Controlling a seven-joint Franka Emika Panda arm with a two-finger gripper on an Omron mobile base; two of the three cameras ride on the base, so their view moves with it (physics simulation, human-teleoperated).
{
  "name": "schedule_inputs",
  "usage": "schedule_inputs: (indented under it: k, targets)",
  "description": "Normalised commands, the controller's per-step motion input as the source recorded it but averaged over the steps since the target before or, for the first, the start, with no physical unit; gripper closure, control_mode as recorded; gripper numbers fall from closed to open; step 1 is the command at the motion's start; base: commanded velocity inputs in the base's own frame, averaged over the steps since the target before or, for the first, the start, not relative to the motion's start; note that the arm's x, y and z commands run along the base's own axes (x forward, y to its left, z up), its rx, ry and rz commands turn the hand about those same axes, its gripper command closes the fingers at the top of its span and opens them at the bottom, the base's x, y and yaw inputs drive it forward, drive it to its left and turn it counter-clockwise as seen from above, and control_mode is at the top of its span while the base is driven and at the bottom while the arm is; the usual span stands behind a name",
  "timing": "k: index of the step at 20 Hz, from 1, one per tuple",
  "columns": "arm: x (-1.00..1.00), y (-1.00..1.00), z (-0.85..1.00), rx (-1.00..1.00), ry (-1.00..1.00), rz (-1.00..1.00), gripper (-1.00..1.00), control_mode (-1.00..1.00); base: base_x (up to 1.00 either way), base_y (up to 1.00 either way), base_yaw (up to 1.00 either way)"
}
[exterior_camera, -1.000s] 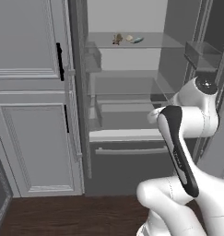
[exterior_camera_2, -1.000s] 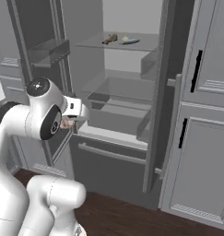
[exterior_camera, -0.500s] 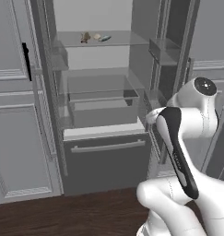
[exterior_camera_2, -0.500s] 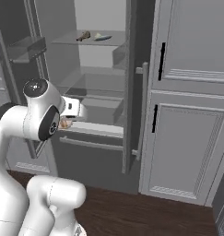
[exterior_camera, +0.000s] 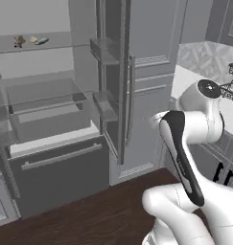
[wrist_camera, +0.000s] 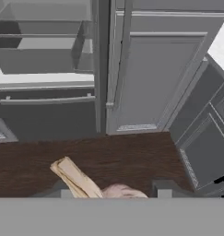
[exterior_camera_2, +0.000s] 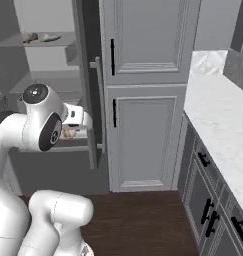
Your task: Place one garlic and one fish in each tupperware on the nearby counter, to pack two identical lunches.
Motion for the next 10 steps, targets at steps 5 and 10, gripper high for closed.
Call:
schedule_inputs:
  k: [5,10]
  targets:
    - [0.0,0.0,0.0,0.0,0.0,0.0,1.0,1.0,-0.2,-0.78,-0.61]
    - [0.0,0.0,0.0,0.0,0.0,0.0,1.0,1.0,-0.05,-0.86,-0.7]
